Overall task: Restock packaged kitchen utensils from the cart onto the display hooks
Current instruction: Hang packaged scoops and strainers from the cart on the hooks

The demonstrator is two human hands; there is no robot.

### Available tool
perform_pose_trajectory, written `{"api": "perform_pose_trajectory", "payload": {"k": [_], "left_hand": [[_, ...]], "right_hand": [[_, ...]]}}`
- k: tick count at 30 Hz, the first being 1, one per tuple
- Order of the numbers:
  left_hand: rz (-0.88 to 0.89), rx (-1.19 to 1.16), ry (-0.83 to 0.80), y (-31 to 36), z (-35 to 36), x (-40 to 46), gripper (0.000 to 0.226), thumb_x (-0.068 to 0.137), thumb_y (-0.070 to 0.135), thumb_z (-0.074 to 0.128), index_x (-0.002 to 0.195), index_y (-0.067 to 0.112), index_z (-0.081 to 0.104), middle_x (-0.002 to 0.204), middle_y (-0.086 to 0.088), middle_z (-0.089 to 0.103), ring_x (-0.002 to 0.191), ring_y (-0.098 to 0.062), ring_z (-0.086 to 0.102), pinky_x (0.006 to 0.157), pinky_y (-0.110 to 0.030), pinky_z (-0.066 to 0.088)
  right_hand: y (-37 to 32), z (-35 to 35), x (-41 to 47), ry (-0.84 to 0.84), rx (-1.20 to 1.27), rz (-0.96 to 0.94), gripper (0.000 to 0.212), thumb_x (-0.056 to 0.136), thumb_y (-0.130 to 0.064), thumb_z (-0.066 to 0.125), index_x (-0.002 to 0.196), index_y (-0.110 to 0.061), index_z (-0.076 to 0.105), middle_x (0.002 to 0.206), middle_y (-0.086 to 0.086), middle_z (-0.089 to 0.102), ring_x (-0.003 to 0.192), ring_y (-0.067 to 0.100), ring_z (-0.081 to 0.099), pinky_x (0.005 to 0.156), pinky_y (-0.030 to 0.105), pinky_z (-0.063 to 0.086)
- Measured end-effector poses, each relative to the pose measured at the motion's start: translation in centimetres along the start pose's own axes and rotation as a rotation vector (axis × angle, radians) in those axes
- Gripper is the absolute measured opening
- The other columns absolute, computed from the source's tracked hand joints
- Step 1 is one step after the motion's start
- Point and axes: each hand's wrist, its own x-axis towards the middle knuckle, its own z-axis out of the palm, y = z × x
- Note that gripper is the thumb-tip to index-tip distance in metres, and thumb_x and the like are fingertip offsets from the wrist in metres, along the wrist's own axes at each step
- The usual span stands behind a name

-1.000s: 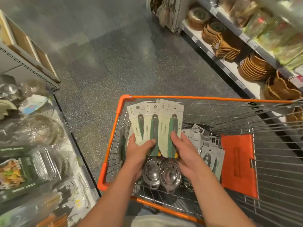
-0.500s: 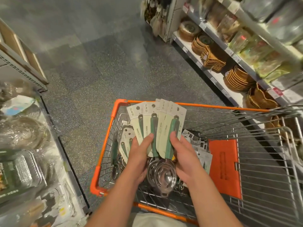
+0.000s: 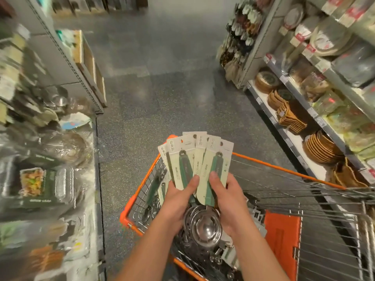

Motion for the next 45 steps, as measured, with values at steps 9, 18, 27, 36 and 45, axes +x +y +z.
{"api": "perform_pose_trajectory", "payload": {"k": [9, 18, 27, 36, 45], "left_hand": [[0.199, -0.208, 0.289, -4.2, 3.6, -7.3, 0.061, 0.074, 0.030, 0.085, 0.129, 0.013, 0.065, 0.116, -0.013, 0.077, 0.108, -0.033, 0.074, 0.102, -0.053, 0.055], [0.366, -0.329, 0.611, -7.6, 3.6, -14.6, 0.031, 0.094, 0.016, 0.076, 0.124, 0.015, 0.070, 0.113, -0.011, 0.078, 0.107, -0.032, 0.075, 0.100, -0.053, 0.056], [0.509, -0.418, 0.964, -11.7, -1.8, -26.4, 0.068, 0.070, 0.054, 0.085, 0.130, 0.031, 0.064, 0.114, 0.011, 0.077, 0.111, -0.014, 0.072, 0.104, -0.044, 0.055], [0.678, -0.624, 1.350, -21.0, -7.6, -43.2, 0.034, 0.089, 0.032, 0.080, 0.121, 0.029, 0.069, 0.109, 0.008, 0.079, 0.097, -0.010, 0.076, 0.085, -0.034, 0.061], [0.902, -0.895, 1.640, -33.9, -8.5, -62.8, 0.064, 0.086, 0.034, 0.081, 0.142, 0.024, 0.050, 0.123, 0.010, 0.058, 0.109, -0.012, 0.055, 0.094, -0.030, 0.044]], "right_hand": [[-0.9, -4.3, -3.9, -0.287, -0.141, -0.016, 0.023, 0.100, -0.025, 0.065, 0.122, -0.021, 0.070, 0.112, 0.001, 0.079, 0.101, 0.022, 0.076, 0.087, 0.042, 0.060], [-0.1, -4.0, -8.7, -0.529, -0.218, 0.012, 0.018, 0.101, -0.020, 0.065, 0.116, -0.013, 0.071, 0.104, 0.007, 0.080, 0.094, 0.026, 0.078, 0.081, 0.041, 0.061], [6.0, 1.6, -16.8, -0.824, -0.343, 0.062, 0.022, 0.102, -0.024, 0.063, 0.120, -0.013, 0.069, 0.106, 0.005, 0.080, 0.097, 0.026, 0.077, 0.090, 0.048, 0.061], [14.5, 5.7, -33.0, -1.264, -0.580, 0.103, 0.021, 0.104, -0.029, 0.060, 0.120, -0.019, 0.068, 0.106, 0.002, 0.080, 0.096, 0.026, 0.077, 0.086, 0.047, 0.061], [24.9, 3.2, -54.1, -1.498, -0.771, 0.104, 0.027, 0.097, -0.033, 0.070, 0.112, -0.012, 0.070, 0.096, 0.008, 0.080, 0.090, 0.032, 0.077, 0.087, 0.057, 0.060]]}}
